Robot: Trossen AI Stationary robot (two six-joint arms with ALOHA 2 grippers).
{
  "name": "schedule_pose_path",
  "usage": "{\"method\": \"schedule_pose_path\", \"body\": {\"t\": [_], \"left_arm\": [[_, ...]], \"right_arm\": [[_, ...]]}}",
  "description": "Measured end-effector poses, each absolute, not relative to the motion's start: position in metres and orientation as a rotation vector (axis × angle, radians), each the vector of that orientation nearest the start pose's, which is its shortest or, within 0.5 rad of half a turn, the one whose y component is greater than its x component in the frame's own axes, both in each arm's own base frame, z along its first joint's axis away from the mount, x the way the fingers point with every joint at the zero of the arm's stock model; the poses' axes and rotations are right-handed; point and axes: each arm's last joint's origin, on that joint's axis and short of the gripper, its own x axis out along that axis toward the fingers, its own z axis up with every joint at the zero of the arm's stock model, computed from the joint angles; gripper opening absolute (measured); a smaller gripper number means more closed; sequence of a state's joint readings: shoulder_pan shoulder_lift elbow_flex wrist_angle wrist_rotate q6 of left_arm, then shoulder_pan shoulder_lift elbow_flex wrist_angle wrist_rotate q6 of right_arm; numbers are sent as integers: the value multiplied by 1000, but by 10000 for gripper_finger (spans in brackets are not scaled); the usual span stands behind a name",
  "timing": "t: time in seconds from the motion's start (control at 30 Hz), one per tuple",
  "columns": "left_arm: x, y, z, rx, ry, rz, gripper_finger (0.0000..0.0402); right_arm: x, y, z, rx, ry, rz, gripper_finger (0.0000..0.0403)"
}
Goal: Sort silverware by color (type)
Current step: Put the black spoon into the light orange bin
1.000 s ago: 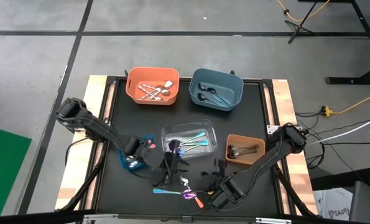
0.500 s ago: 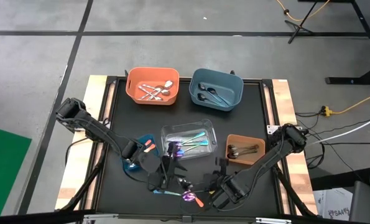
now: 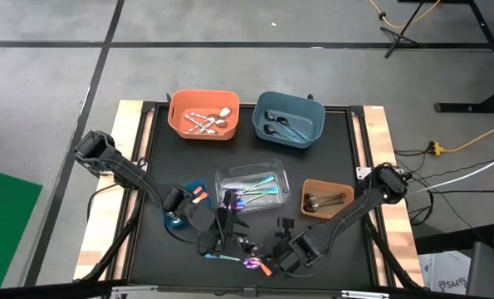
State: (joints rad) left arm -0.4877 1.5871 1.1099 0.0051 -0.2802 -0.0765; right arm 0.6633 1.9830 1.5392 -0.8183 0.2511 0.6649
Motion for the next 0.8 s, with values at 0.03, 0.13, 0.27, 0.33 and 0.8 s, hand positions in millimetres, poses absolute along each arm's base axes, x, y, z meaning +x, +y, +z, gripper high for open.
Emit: {"method": "schedule_pose_path", "body": {"t": [0.03, 0.13, 0.27, 0.33, 0.8], "left_arm": [[317, -159, 265, 102, 446, -187, 102], [317, -159, 265, 102, 445, -185, 102], [317, -159, 265, 104, 444, -180, 102], [317, -159, 265, 103, 444, -180, 102], [317, -159, 265, 104, 444, -179, 102]], "right_arm": [[323, 241, 200, 31, 1160, -19, 78], [326, 238, 187, 46, 1126, 0, 104], [326, 233, 171, 53, 1103, 6, 114], [324, 231, 163, 54, 1095, 4, 115], [321, 229, 141, 101, 1013, 42, 115]]}}
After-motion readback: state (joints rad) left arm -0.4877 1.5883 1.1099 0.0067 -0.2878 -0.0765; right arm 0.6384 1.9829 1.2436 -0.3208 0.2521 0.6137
